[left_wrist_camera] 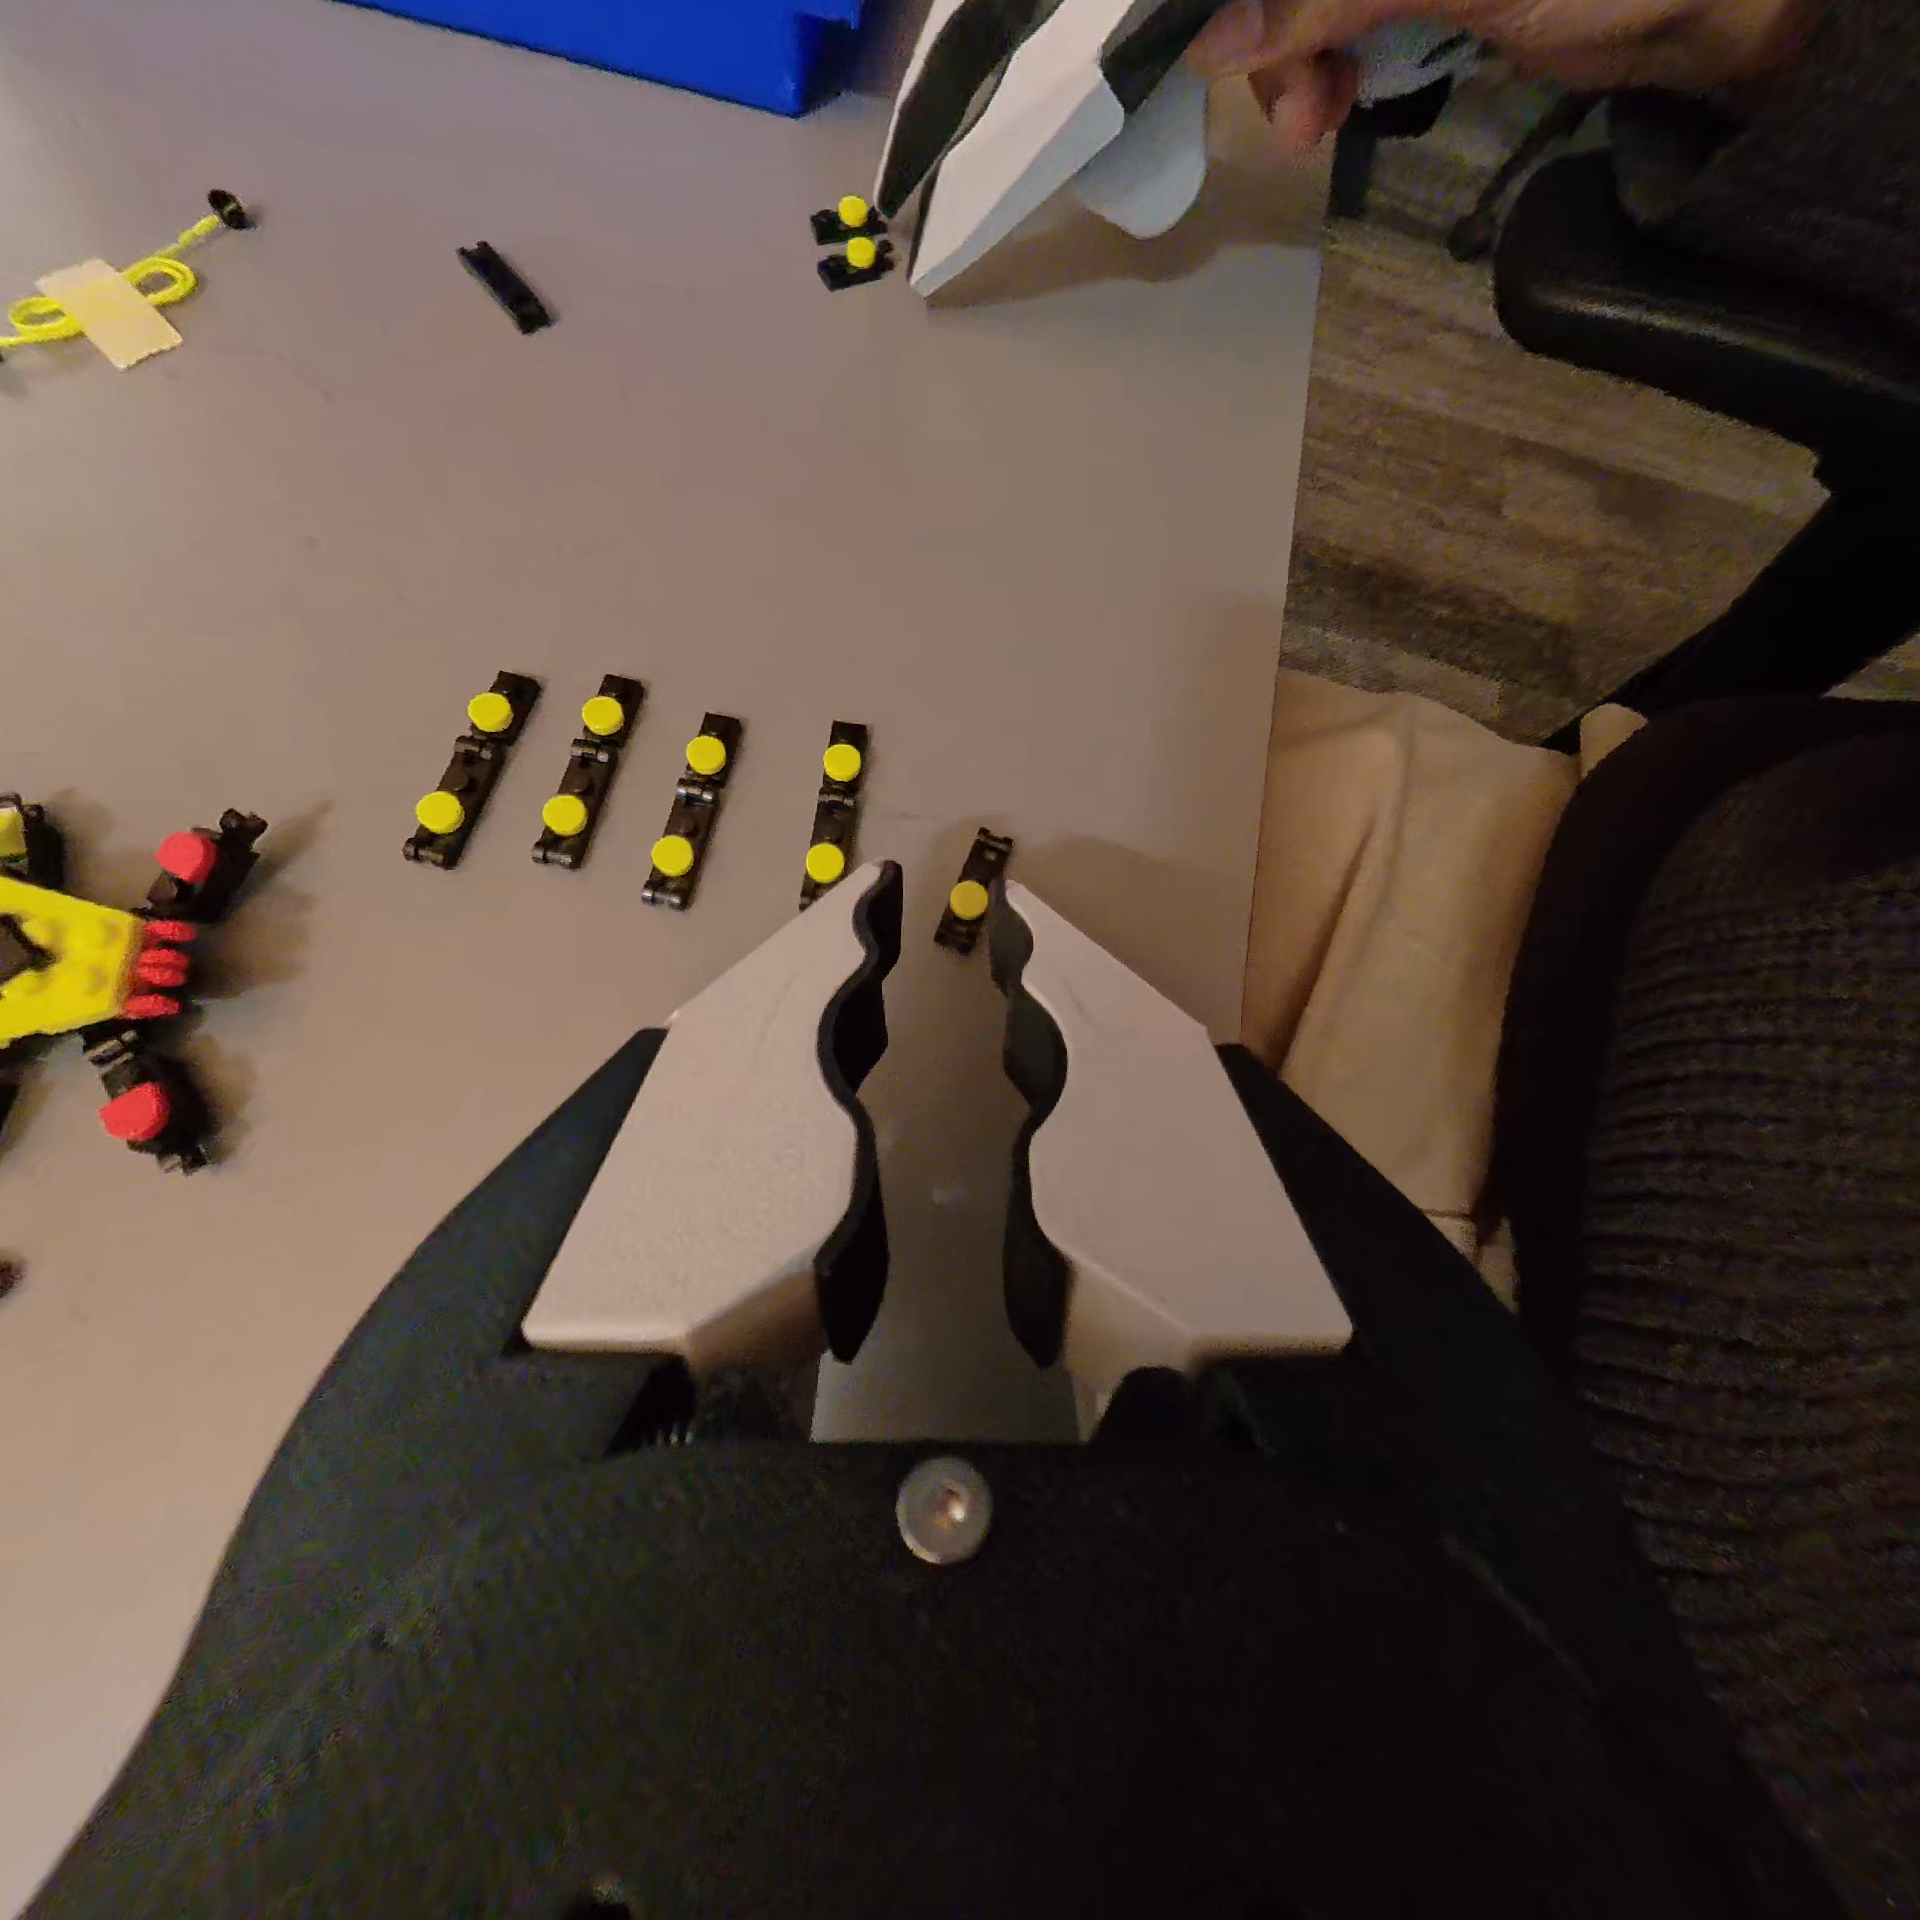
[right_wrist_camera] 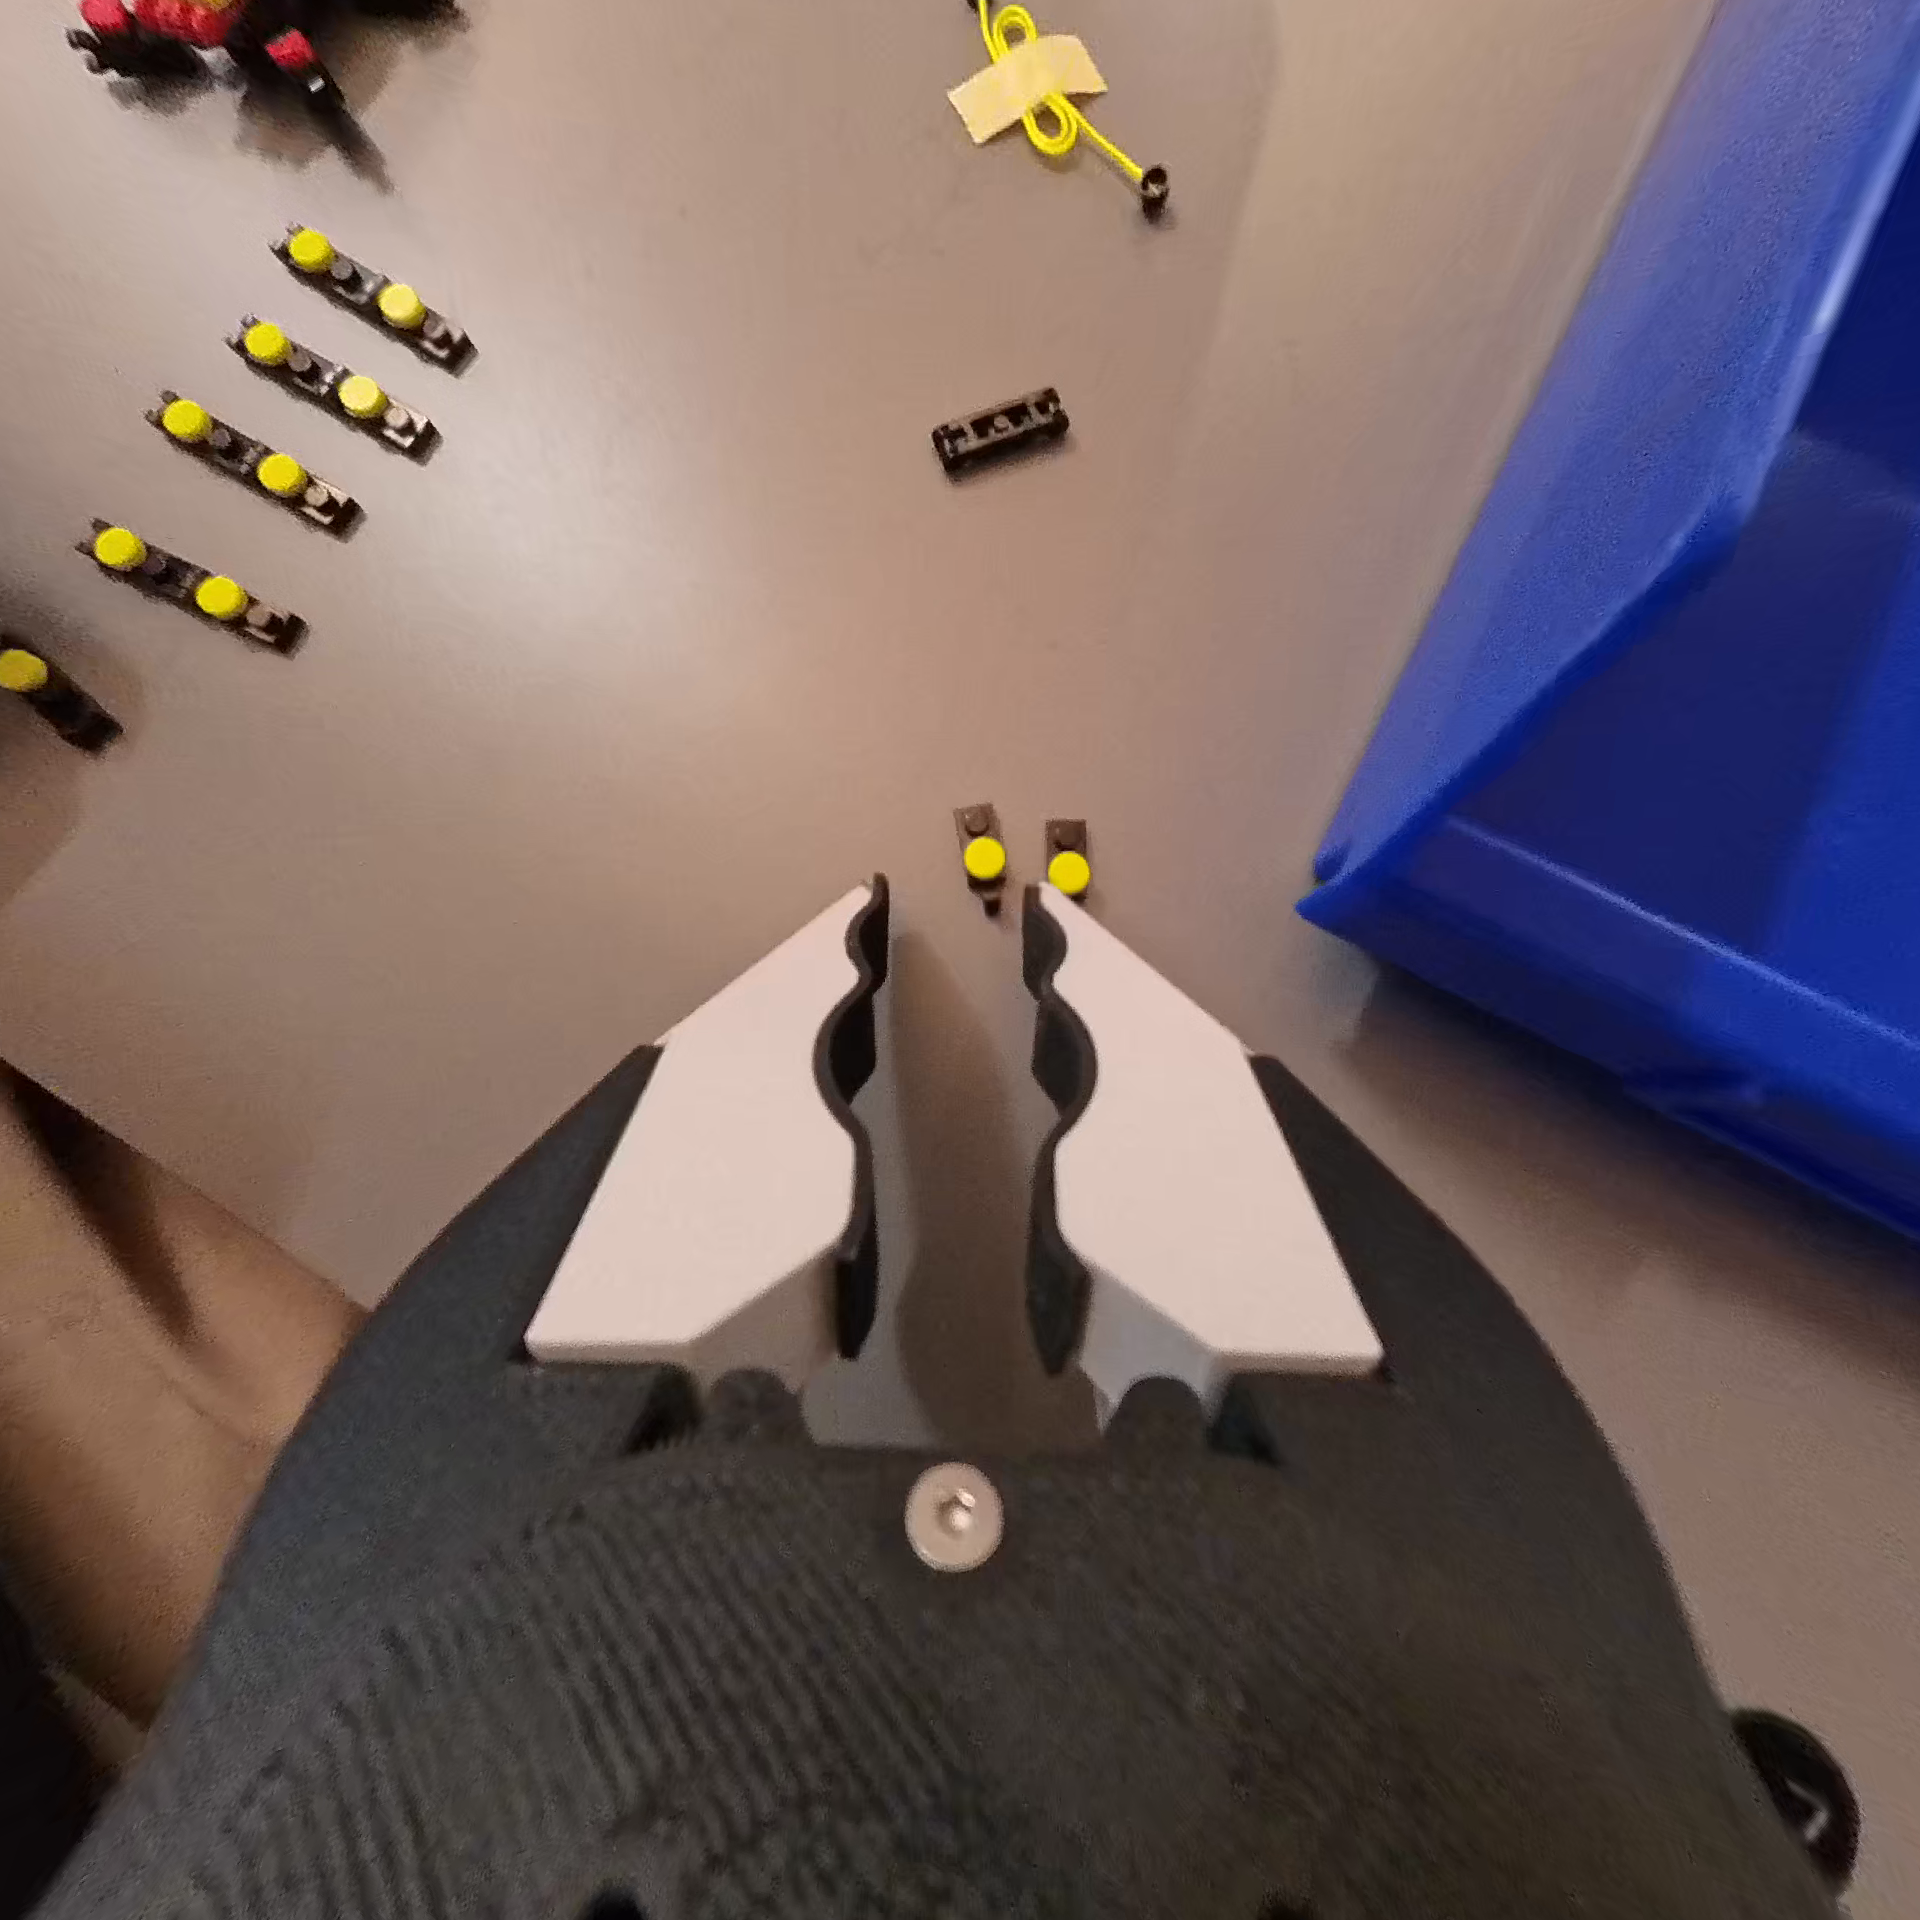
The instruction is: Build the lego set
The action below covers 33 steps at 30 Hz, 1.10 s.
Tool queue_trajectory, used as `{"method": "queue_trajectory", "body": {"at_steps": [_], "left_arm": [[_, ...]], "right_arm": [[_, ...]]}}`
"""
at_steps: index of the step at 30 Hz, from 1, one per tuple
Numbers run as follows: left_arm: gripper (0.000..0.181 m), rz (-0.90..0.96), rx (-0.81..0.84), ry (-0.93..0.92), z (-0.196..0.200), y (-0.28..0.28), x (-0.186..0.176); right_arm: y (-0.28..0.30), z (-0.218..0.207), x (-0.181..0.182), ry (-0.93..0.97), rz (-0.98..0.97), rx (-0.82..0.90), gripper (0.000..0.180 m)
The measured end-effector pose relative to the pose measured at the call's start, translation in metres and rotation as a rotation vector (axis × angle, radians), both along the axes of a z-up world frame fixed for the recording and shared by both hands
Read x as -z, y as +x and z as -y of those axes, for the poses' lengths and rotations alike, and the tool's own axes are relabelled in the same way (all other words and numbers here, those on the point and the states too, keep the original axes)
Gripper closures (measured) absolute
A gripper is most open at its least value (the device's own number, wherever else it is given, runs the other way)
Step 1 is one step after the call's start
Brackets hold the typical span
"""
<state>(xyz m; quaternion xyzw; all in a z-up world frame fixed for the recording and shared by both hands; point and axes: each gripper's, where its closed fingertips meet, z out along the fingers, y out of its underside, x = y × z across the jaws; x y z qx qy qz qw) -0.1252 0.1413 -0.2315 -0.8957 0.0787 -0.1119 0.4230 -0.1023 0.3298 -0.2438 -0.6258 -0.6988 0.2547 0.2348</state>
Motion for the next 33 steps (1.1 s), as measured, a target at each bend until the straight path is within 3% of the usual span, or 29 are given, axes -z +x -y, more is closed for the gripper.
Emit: {"method": "queue_trajectory", "body": {"at_steps": [4,6,8,14,20,27,33], "left_arm": [[0.167,0.026,-0.013,-0.003,0.003,0.002,0.0],[0.167,0.016,-0.018,-0.005,0.005,0.001,0.001],[0.167,0.015,-0.025,-0.006,0.005,0.0,0.001],[0.167,0.018,-0.043,-0.01,0.009,-0.002,0.004],[0.166,0.035,-0.036,-0.012,0.011,0.001,0.005],[0.165,0.037,-0.024,-0.005,0.01,0.002,0.004],[0.165,0.035,-0.03,-0.013,0.009,0.001,0.006]], "right_arm": [[-0.004,0.006,0.007,-0.022,0.036,-0.01,0.156],[-0.004,0.032,0.003,-0.147,0.036,-0.095,0.164],[-0.005,0.057,-0.007,-0.264,-0.001,-0.19,0.161],[-0.015,0.032,-0.012,-0.053,-0.062,-0.174,0.159],[-0.021,0.03,0.001,0.083,-0.022,-0.318,0.156],[-0.022,0.039,0.006,-0.098,-0.046,-0.402,0.173],[-0.005,0.093,0.005,-0.176,-0.002,-0.615,0.174]]}}
